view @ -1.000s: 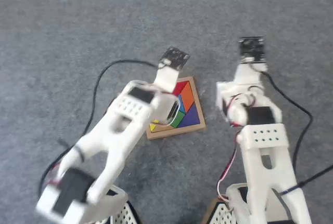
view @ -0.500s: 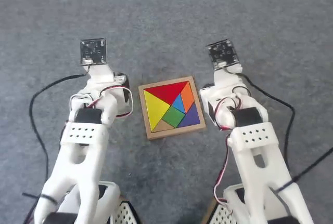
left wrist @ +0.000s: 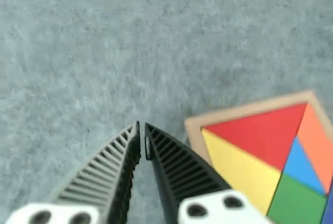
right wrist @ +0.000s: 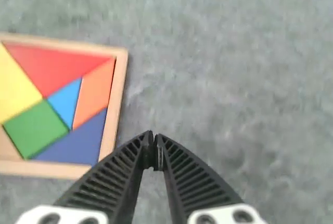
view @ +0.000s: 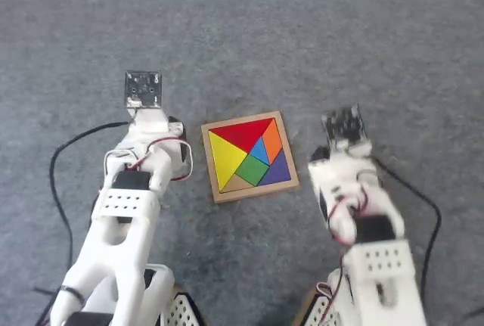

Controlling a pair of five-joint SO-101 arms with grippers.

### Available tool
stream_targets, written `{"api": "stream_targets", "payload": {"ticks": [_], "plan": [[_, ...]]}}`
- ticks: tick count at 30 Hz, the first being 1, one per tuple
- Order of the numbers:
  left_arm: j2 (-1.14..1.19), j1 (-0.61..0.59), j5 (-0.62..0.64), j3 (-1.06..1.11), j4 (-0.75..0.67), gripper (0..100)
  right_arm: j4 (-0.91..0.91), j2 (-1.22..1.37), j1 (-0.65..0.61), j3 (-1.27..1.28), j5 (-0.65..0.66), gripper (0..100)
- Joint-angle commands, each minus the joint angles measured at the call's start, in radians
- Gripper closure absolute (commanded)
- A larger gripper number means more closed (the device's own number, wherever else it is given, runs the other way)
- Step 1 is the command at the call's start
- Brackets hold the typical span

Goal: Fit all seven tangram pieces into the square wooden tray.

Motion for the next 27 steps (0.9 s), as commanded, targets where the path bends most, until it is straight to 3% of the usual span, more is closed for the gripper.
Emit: {"api": "stream_targets", "payload": {"ticks": [1, 3, 5, 16, 21, 27], "plan": [[-0.037, 0.0, -0.086, 0.024, -0.021, 99, -0.136, -0.209, 0.053, 0.21, 0.011, 98.9], [-0.037, 0.006, -0.166, 0.039, -0.023, 99, -0.156, -0.311, 0.079, 0.281, 0.011, 99.0], [-0.037, 0.002, -0.216, 0.045, -0.023, 99, -0.064, -0.403, 0.12, 0.269, 0.011, 99.0], [-0.038, -0.005, -0.23, 0.079, -0.021, 99, 0.483, -0.607, 0.223, 0.267, 0.009, 99.0], [-0.072, -0.003, -0.232, 0.116, -0.057, 99, 0.487, -0.607, 0.217, 0.267, 0.009, 99.0], [-0.292, -0.003, -0.232, 0.24, -0.057, 99, 0.483, -0.605, 0.217, 0.267, 0.009, 99.0]]}}
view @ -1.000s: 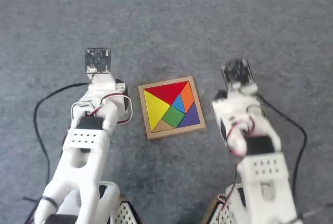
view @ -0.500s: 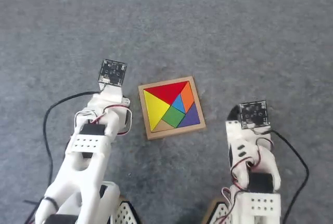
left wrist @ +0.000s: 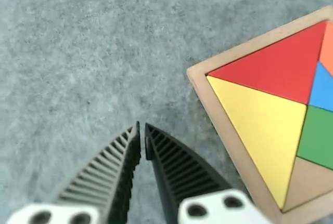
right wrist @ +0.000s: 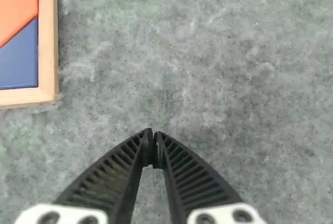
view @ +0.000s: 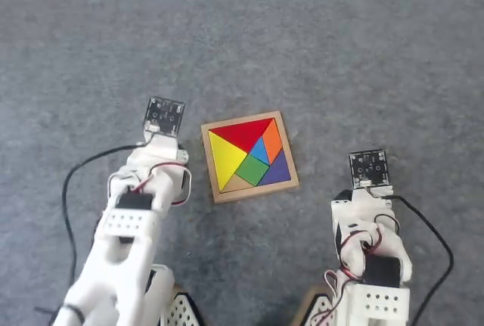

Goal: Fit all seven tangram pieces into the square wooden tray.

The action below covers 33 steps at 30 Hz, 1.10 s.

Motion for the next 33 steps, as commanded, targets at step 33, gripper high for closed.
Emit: {"api": "stream_targets", "payload": {"ticks": [33], "plan": [[-1.056, 0.005, -0.005, 0.289, 0.881, 99, 0.001, -0.019, 0.005, 0.017, 0.009, 99.0]]}}
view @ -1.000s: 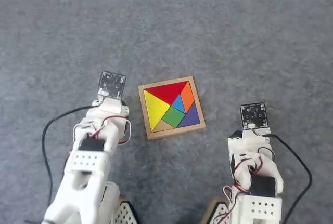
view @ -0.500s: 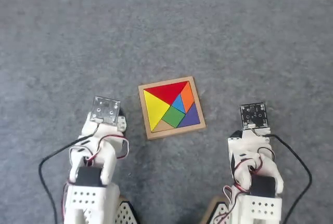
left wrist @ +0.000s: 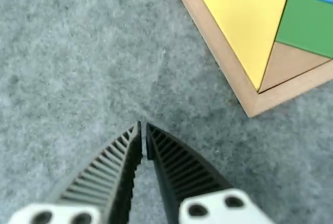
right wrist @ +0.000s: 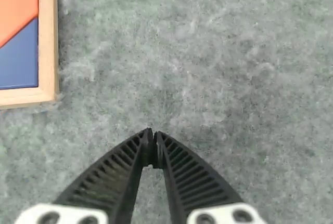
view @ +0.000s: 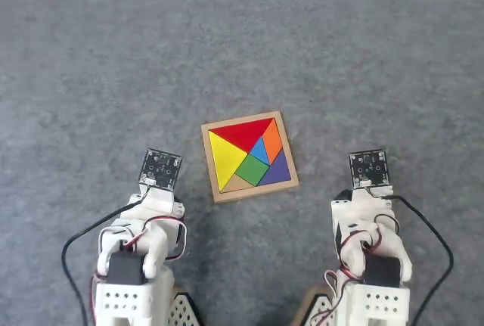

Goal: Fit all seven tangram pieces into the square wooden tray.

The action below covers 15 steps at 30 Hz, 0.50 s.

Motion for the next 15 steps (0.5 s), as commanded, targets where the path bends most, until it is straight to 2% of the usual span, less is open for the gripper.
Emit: {"api": "stream_targets", "payload": {"ticks": [1, 11, 15], "plan": [[-0.017, 0.008, -0.005, -0.012, 0.005, 99, 0.002, -0.019, 0.005, 0.017, 0.009, 99.0], [-0.017, 0.008, -0.005, -0.012, 0.005, 99, 0.013, -0.013, 0.012, 0.017, 0.009, 99.1], [-0.017, 0.008, -0.005, -0.012, 0.005, 99, 0.093, -0.022, -0.028, 0.017, 0.005, 99.1]]}}
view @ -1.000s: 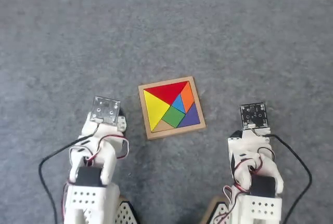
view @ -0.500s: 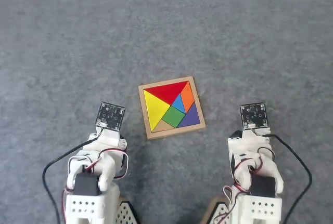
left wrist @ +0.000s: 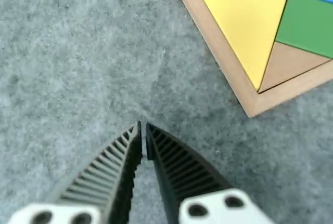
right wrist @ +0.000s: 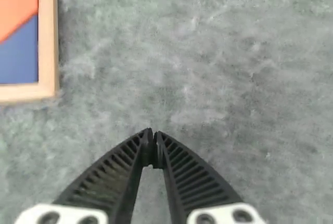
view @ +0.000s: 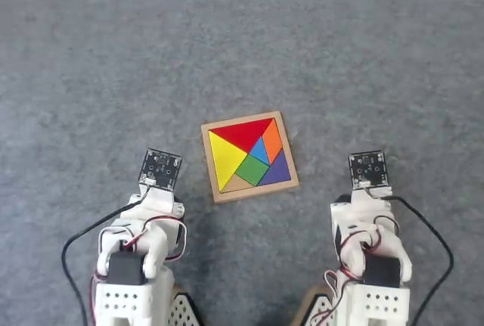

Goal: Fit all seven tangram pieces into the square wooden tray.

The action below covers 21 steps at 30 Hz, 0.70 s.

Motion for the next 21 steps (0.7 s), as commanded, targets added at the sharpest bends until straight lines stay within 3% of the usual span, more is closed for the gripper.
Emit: {"api": "stream_targets", "payload": {"ticks": [1, 6, 21], "plan": [[-0.017, 0.008, -0.005, -0.012, 0.005, 99, 0.042, -0.022, -0.053, 0.017, 0.008, 99.1], [-0.017, 0.008, -0.005, -0.012, 0.005, 99, 0.117, -0.022, -0.119, 0.017, 0.009, 99.1], [-0.017, 0.008, -0.005, -0.012, 0.005, 99, 0.148, -0.021, -0.117, 0.017, 0.009, 99.1]]}}
